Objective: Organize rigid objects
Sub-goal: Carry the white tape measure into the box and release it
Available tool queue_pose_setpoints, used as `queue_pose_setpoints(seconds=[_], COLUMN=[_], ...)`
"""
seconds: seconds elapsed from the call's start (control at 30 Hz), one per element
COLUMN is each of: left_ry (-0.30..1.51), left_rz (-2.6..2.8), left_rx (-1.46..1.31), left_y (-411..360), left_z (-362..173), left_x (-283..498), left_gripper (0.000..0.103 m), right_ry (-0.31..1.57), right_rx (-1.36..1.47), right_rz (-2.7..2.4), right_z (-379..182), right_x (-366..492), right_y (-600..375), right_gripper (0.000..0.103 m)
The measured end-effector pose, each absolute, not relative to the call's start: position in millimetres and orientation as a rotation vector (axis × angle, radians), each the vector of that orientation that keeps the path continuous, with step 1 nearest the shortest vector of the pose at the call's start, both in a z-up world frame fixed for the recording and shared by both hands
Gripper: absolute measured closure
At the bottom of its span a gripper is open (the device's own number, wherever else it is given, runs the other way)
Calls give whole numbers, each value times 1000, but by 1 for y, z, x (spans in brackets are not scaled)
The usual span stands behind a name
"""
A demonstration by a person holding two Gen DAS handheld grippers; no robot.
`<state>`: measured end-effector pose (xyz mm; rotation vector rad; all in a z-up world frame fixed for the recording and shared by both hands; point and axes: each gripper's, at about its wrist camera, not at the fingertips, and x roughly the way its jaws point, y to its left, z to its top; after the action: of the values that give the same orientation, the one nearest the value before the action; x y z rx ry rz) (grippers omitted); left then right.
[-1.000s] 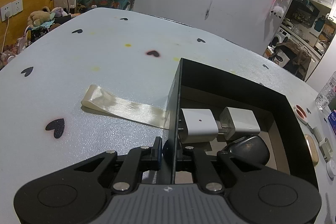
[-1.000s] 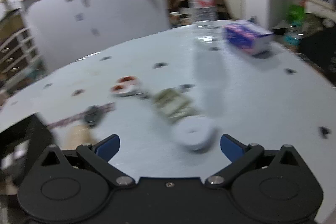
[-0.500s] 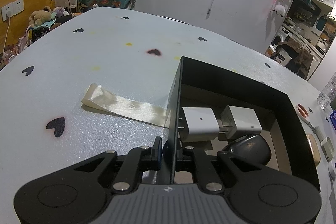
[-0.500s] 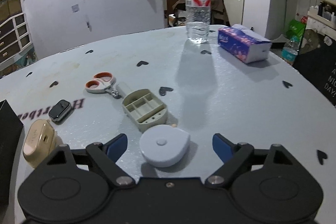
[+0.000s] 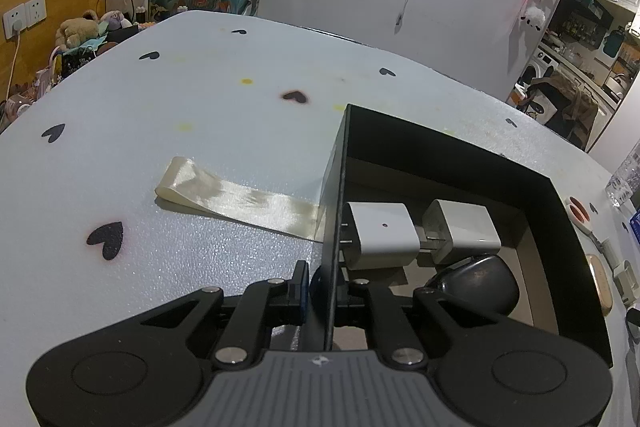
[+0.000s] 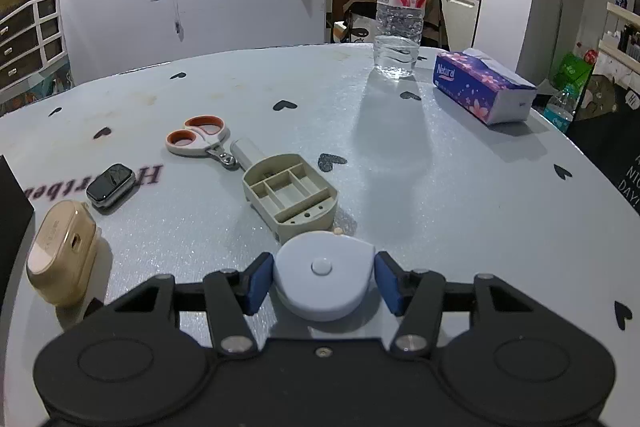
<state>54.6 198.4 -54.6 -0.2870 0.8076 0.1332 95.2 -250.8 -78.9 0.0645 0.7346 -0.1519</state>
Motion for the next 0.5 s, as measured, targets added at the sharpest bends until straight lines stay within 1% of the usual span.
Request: queue_pose_setpoints(seconds=[0.13, 0.27, 0.5], left_ry=[807, 807, 803], left_rz=[132, 131, 132], left_rx=[-288, -290, -295], left_y=[198, 198, 199], left_z=[-54, -57, -58], left_x=[55, 55, 54], left_gripper=[93, 93, 94], right_ry=[739, 695, 611], right_rx=[81, 86, 45], right_rz=[-160, -113, 104], right_z=[-74, -58, -23], right_x=[91, 83, 75], right_y=[-252, -243, -194], right_gripper=[47, 47, 47])
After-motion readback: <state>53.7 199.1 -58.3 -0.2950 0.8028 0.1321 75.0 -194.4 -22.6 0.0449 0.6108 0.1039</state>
